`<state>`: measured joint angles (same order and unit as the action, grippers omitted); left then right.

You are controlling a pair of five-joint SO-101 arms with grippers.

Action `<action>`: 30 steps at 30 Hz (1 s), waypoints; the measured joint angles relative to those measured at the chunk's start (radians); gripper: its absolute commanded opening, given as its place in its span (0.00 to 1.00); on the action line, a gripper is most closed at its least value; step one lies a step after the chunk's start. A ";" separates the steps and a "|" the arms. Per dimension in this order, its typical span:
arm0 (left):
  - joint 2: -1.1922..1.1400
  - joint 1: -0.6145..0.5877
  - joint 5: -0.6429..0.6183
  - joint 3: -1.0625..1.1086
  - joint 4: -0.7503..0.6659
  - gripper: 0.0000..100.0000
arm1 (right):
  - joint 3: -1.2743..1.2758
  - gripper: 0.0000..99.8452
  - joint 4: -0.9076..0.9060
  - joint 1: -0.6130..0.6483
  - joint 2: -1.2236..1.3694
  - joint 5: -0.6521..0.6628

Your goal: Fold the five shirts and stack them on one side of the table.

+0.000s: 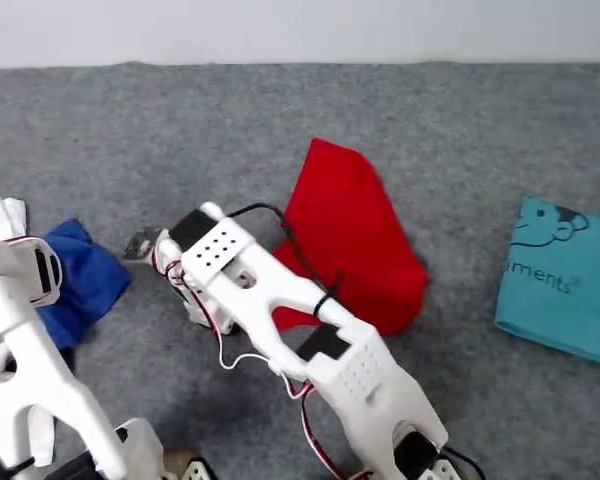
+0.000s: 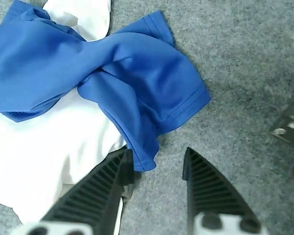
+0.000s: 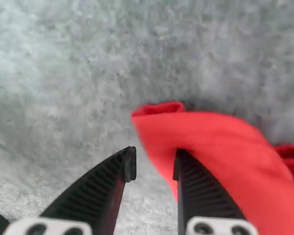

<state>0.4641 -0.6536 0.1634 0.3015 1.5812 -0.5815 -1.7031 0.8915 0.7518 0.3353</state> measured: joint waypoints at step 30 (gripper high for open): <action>0.000 0.000 0.000 0.058 0.000 0.17 | -0.071 0.01 0.054 -0.014 0.117 -0.005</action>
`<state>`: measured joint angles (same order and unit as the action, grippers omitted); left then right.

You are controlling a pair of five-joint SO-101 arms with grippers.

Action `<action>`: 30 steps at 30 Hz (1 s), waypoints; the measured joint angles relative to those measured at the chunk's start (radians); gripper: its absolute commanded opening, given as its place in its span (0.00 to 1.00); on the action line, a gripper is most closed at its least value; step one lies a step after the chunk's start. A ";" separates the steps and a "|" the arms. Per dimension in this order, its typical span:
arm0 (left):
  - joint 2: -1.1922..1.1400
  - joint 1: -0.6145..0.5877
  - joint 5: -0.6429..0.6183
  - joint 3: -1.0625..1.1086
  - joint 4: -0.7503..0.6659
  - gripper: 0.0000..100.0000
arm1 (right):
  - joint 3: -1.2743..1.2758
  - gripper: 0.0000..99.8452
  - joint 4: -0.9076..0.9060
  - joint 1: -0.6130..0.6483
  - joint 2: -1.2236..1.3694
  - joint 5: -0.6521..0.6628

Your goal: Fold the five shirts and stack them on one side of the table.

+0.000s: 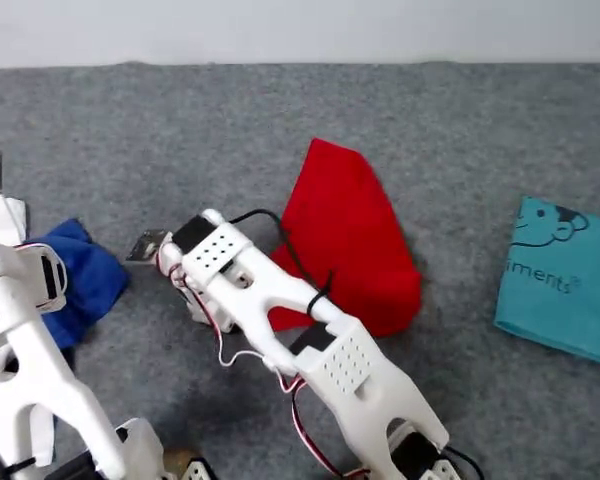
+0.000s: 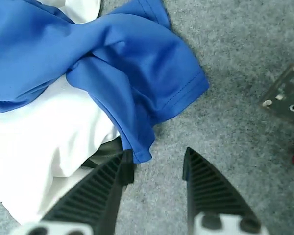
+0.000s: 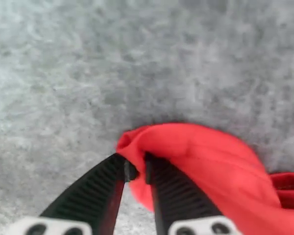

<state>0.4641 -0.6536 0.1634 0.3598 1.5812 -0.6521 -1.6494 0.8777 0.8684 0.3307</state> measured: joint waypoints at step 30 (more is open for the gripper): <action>0.000 0.178 0.000 0.000 -0.003 0.17 | -0.201 0.01 -0.104 -0.293 -1.008 0.454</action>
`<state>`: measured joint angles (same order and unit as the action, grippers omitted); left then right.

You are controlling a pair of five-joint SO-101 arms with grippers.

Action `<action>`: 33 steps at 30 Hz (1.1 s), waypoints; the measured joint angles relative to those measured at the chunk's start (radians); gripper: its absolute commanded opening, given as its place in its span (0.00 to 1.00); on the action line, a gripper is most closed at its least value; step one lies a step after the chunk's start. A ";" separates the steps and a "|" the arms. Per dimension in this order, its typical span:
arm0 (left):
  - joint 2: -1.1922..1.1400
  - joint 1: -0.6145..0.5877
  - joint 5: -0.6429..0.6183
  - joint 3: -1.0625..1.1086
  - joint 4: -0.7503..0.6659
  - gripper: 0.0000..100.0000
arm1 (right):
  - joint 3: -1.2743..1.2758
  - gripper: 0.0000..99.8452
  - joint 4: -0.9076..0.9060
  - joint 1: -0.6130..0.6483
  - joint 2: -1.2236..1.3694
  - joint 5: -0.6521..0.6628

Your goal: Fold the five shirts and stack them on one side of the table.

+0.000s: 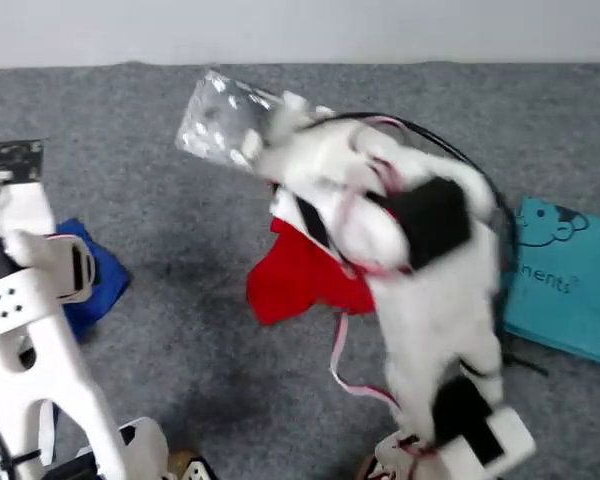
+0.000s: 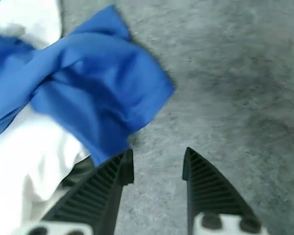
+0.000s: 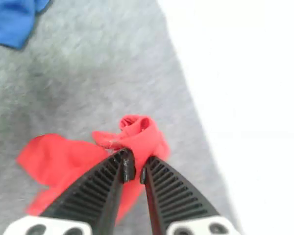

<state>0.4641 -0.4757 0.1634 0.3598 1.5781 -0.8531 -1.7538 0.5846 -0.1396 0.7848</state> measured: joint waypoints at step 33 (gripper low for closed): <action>0.000 0.867 0.092 0.199 -0.324 0.19 | 0.707 0.01 0.106 -0.614 -0.296 0.224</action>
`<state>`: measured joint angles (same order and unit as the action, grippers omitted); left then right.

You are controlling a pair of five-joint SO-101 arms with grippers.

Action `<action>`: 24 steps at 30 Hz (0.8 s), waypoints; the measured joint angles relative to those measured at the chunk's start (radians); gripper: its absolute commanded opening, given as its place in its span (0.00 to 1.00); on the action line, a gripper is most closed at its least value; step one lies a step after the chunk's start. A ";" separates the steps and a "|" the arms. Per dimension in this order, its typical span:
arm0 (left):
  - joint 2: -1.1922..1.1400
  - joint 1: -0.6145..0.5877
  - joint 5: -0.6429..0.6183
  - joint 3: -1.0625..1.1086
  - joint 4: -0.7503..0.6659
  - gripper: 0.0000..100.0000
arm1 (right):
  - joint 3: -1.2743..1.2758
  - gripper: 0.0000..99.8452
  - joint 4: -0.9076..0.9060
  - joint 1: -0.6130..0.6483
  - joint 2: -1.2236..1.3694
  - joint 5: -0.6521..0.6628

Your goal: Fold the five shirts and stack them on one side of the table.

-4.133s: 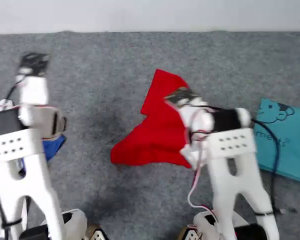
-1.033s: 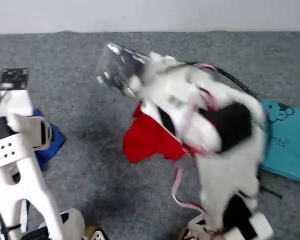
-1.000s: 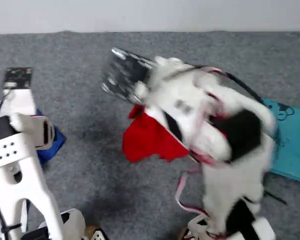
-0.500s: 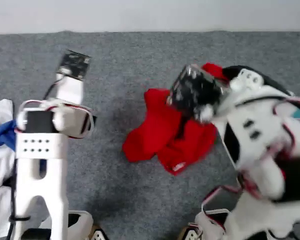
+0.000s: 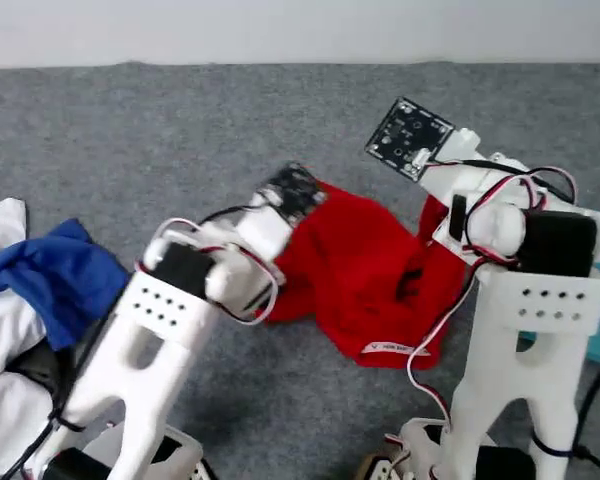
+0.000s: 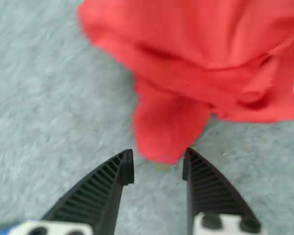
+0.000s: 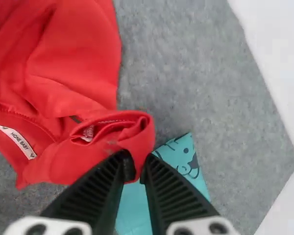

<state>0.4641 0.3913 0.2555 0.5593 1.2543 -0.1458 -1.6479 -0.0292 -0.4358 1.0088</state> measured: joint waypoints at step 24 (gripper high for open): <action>-0.381 0.183 0.084 -0.150 -0.048 0.23 | 0.058 0.01 0.017 -0.002 0.000 0.000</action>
<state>0.0836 0.5738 0.3399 0.4089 1.2068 -0.0875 -1.6310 -0.0307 -0.4358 1.0088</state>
